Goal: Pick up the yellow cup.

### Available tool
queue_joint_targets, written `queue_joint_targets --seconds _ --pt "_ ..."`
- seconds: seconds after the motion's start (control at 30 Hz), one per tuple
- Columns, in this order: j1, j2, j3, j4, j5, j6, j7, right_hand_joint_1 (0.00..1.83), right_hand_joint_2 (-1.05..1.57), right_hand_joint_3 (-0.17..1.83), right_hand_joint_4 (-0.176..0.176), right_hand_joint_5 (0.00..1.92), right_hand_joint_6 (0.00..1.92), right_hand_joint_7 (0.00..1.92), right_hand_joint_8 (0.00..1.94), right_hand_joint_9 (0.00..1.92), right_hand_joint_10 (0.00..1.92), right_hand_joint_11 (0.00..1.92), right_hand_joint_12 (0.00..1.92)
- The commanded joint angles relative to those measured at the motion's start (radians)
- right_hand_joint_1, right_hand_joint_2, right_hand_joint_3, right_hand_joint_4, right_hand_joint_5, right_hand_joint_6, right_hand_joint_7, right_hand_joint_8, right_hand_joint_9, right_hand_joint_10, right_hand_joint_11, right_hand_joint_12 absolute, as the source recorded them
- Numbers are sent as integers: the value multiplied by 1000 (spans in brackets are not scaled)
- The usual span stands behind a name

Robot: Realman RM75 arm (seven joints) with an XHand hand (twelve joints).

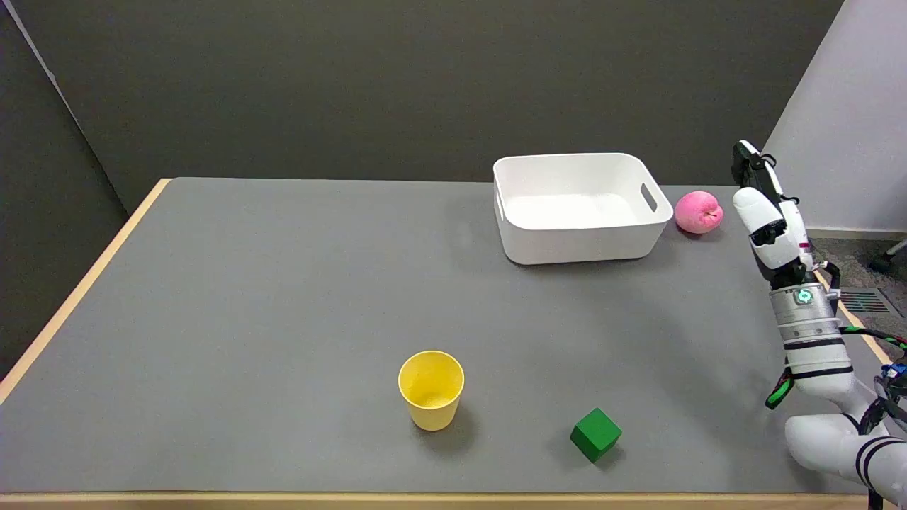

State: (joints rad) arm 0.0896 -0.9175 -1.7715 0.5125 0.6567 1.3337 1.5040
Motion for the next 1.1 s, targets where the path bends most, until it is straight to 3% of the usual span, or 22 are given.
queue_joint_targets --seconds 0.03,0.2,0.43,0.5,0.7,0.83,0.97,1.1 --pt "3 3 2 1 -44 -10 -5 194 556 909 -90 46 278 57 200 6 138 -1 144" --pt "8 40 35 51 -191 -7 -75 246 557 910 -91 48 293 61 218 15 122 -1 120" --pt "-25 123 45 241 -361 1 -187 327 572 920 -76 64 354 64 294 38 116 -1 65" --pt "-57 133 45 323 -390 14 -192 337 628 871 -70 92 350 85 292 0 238 -1 106" --pt "-151 134 60 484 -401 57 -206 359 640 886 -70 119 368 112 307 0 325 -1 185" --pt "-258 133 148 629 -462 57 -332 393 629 892 -77 127 383 128 326 -1 362 -1 225" --pt "-340 116 209 692 -543 60 -436 490 659 840 -60 172 381 165 302 -1 421 -1 264" --pt "-375 100 208 718 -655 74 -578 605 679 831 -42 237 428 225 298 13 544 -1 459"
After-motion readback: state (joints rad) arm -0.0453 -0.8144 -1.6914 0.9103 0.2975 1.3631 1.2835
